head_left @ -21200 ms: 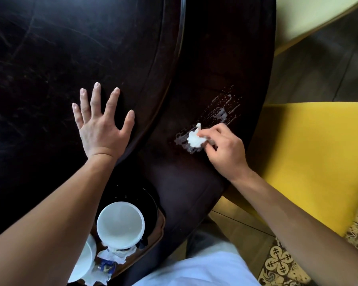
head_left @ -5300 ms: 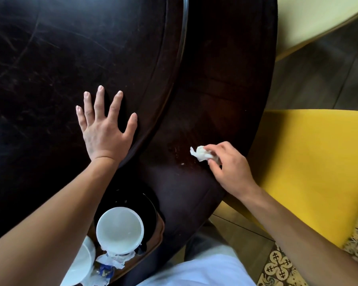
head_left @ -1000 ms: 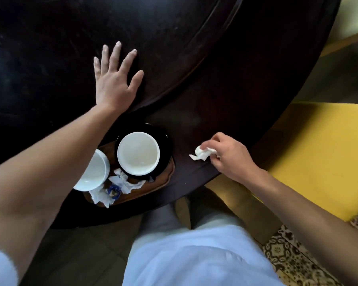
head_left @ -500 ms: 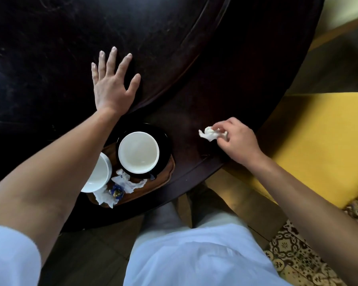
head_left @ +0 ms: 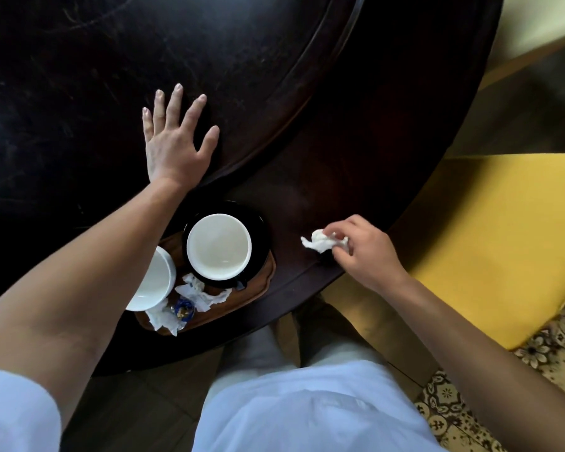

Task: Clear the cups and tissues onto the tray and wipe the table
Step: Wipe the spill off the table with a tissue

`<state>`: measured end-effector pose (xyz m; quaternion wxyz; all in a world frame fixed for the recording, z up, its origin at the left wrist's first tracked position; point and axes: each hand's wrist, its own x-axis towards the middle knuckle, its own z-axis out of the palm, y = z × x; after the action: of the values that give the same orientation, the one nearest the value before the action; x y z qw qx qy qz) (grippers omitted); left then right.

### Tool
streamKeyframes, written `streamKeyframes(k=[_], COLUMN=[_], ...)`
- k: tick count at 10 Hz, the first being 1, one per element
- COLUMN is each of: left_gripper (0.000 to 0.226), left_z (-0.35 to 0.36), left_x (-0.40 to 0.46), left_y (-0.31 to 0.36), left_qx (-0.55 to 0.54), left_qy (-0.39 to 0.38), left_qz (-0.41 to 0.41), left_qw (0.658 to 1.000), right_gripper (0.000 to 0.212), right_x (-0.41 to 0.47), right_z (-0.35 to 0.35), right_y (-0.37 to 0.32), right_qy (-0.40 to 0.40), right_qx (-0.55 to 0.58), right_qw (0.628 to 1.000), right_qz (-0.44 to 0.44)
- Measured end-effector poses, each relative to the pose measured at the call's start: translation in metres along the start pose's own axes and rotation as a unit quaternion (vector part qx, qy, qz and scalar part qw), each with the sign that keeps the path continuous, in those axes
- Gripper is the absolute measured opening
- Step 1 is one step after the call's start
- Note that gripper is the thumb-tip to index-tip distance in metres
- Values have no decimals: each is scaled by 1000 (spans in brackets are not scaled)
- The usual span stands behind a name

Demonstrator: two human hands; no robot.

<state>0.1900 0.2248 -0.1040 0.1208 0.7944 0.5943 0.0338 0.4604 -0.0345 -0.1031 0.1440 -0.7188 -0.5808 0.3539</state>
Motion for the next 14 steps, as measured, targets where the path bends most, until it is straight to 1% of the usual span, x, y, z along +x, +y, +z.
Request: streamKeyframes(k=[1, 3, 4, 6, 7, 9, 10, 11, 12, 13, 14], left_gripper=[62, 62, 62, 62, 63, 64, 64, 62, 55, 53, 55], left_z=[0, 1, 1, 2, 2, -1, -3, -13, -34, -52, -62], left_x=[0, 0, 0, 0, -1, 1, 4, 5, -1, -27, -56], left_y=[-1, -3, -2, -2, -4, -5, -7, -15, -33, -76, -129], left_qx=[-3, -5, -5, -4, -6, 0, -7, -61, -118, -115, -77], left_qy=[-1, 5, 6, 3, 5, -11, -35, -58, -76, -45, -9], left_qz=[2, 3, 2, 7, 10, 19, 28, 44, 67, 54, 17], left_qw=[1000, 1000, 1000, 1000, 1000, 1000, 999, 995, 988, 991, 997], right_gripper=[28, 26, 25, 24, 25, 22, 23, 23, 26, 27, 27], right_x=[5, -30, -39, -34, -36, -54, -54, -51, -49, -54, -64], right_z=[-1, 4, 5, 12, 27, 23, 13, 4, -6, 0, 22], right_y=[5, 11, 13, -6, -15, -26, -33, -47, -68, -94, -122], right_qy=[-9, -85, -105, -35, -47, -81, -29, 42, 114, 160, 169], right_qx=[-16, -56, -63, 6, -11, -74, -61, -34, -9, 26, 36], right_qw=[1000, 995, 992, 999, 999, 993, 997, 997, 993, 987, 985], right_qz=[22, -3, 5, 20, 24, 38, 45, 48, 27, -7, -30])
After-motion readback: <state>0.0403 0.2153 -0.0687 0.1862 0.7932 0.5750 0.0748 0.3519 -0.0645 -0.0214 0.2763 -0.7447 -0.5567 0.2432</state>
